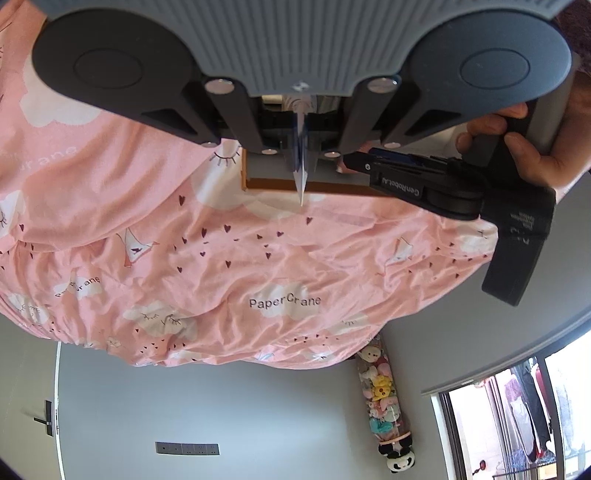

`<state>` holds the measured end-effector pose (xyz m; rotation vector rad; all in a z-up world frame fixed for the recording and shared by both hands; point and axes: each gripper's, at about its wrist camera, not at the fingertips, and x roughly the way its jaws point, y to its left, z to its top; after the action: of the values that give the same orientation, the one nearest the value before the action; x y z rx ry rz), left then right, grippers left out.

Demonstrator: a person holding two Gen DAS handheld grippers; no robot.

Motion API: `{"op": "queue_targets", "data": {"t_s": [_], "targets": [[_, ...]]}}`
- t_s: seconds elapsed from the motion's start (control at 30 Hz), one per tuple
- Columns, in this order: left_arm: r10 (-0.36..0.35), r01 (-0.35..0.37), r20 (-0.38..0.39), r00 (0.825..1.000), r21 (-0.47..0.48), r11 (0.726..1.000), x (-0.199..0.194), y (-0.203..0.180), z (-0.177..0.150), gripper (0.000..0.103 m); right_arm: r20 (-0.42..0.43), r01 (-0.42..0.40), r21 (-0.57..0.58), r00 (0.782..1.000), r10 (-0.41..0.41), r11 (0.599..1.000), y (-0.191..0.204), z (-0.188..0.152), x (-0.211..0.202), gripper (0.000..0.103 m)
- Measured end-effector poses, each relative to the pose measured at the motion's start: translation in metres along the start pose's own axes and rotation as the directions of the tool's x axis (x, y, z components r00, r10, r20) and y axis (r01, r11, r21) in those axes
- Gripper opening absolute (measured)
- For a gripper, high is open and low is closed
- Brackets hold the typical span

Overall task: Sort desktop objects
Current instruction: 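Lower the dark red box into the orange box and open the left tool while the right carries the tube, then lower the white tube into the orange box and open the right tool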

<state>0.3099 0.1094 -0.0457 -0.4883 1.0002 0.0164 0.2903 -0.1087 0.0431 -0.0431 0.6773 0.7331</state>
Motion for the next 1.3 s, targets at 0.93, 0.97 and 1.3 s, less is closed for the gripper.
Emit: {"op": "queue_targets", "data": {"t_s": [0.93,0.97,1.3], "targets": [[0.123,-0.131,0.129,0.984,0.056,0.99,-0.069,0.039,-0.02,0.037,-0.048,0.055,-0.246,0.996,-0.069,0.968,0.092,-0.014,0.11,0.002],[0.127,-0.136,0.132,0.983,0.061,0.989,-0.069,0.039,-0.021,0.037,-0.049,0.06,-0.257,0.996,-0.076,0.964,0.094,-0.016,0.112,0.002],[0.158,-0.168,0.132,0.979,0.069,0.983,-0.071,0.042,-0.026,0.037,-0.041,0.076,-0.288,0.995,-0.091,0.955,0.096,-0.024,0.119,0.004]]}}
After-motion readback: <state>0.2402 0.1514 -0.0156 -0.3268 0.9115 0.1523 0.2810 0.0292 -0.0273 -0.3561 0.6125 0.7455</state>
